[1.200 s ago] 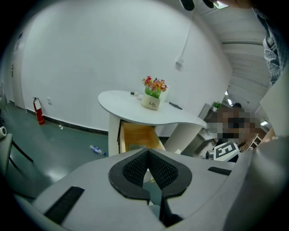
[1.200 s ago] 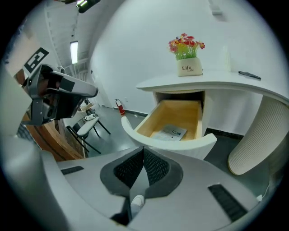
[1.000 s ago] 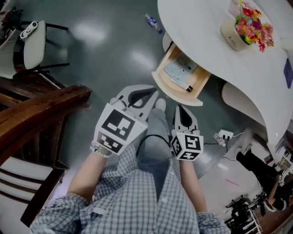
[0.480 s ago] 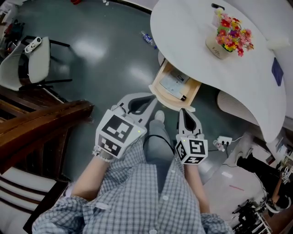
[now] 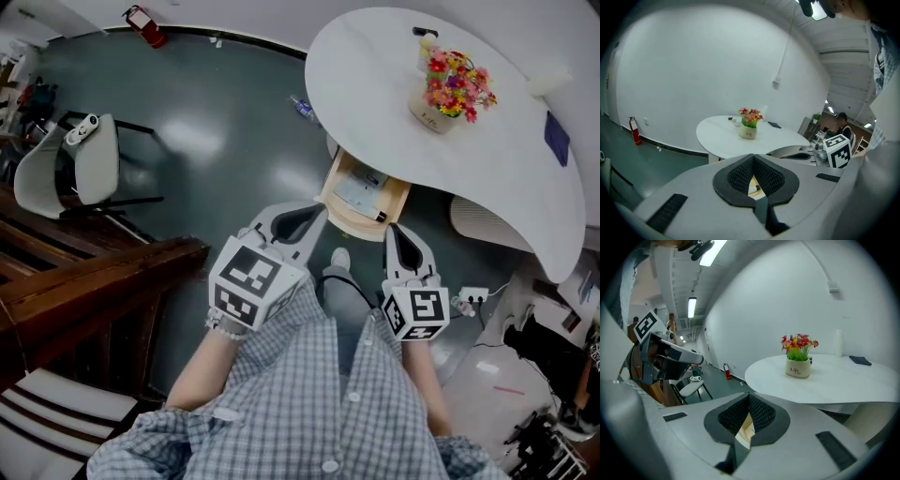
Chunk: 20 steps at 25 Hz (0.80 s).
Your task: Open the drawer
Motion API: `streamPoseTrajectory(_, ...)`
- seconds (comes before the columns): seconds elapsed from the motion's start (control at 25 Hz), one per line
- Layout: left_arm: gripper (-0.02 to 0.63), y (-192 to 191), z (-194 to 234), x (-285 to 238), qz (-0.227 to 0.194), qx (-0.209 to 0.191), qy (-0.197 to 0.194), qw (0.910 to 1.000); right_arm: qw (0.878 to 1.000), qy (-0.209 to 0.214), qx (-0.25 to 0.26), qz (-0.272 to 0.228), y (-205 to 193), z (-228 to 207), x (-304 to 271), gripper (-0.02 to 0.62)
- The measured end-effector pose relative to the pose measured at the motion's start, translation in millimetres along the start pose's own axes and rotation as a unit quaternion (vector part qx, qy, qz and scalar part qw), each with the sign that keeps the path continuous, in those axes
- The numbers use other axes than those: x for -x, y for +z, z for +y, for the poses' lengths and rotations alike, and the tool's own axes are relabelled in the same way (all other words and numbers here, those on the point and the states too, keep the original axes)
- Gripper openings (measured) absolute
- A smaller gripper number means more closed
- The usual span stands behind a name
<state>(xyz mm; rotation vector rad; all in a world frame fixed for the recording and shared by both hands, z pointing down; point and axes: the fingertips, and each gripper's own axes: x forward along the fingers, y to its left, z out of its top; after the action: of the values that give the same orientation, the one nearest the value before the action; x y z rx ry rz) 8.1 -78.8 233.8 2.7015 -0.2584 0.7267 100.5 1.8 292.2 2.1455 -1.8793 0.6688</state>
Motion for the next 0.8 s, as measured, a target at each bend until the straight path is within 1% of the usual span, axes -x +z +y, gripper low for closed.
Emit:
streamPoseTrajectory(0.36,0.005,30.9,-2.4,7.9,-0.029,-0.006,-0.004,0.9996,0.999,-0.006,0.019,-0.047,52.3,-7.9,10.6,0.009)
streamPoseTrajectory(0.48,0.005,33.3,0.2,13.0,-0.028,-0.008,0.0,0.9996,0.998,-0.004,0.013,-0.059,60.6,-5.0,10.5,0.009)
streamPoseTrajectory(0.64,0.005,39.7,0.7,13.4,-0.033,-0.007,0.001,0.9994,0.997,-0.005,0.017,-0.073,73.2,-6.9,9.1,0.009)
streamPoseTrajectory(0.8,0.005,41.8,-0.7,13.0,-0.028,-0.016,-0.001,0.9995,0.996,-0.006,0.019,-0.082,80.9,-9.1,8.8,0.009)
